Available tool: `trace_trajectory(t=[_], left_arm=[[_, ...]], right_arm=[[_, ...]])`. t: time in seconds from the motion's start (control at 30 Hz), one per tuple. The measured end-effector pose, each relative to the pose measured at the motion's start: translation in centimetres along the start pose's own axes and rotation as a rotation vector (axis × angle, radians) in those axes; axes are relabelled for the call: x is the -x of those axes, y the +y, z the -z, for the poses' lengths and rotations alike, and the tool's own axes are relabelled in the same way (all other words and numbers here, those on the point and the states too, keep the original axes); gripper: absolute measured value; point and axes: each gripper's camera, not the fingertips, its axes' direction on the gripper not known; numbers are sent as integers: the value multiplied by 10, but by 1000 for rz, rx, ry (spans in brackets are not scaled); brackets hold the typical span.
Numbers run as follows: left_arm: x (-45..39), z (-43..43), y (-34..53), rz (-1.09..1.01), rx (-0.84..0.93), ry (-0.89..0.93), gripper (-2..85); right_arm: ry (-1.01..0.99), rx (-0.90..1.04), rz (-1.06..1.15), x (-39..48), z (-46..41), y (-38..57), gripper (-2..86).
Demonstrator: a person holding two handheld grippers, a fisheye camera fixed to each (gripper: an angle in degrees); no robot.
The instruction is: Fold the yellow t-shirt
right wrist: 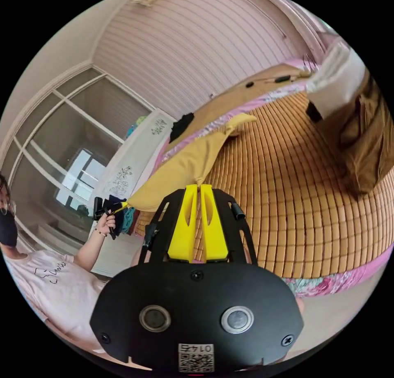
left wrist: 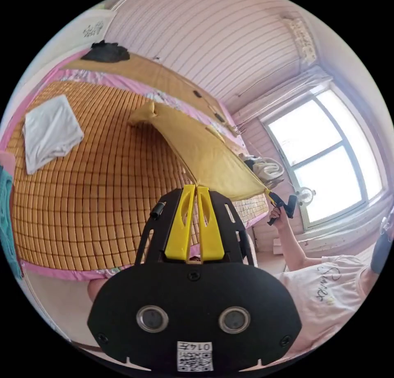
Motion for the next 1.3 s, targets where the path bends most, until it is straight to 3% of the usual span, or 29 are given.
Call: trace_trajectory(t=[0.13,0.3,0.57,0.87,1.0,1.13,1.3], left_arm=[[58,-91,36,101,158,-35,-10],[100,-138,70,155,285,-55,-10],[133,-157,92,120,303,-53,-10],[173,-191,107,110,292,-72,18],[162,-222,116,-35,356,-194,45],[165,-288,118,-98,473,-314,70],[173,-358,121,-167,583,-476,52]], right_arm=[[86,121,-92,-24,-46,26,6],[222,274,-38,-20,-61,32,6],[154,456,-18,-10,-75,35,8],[359,569,-4,8,-112,28,37],[463,495,107,31,-125,18,77],[488,596,139,37,-167,13,91],[563,668,144,38,-198,14,39]])
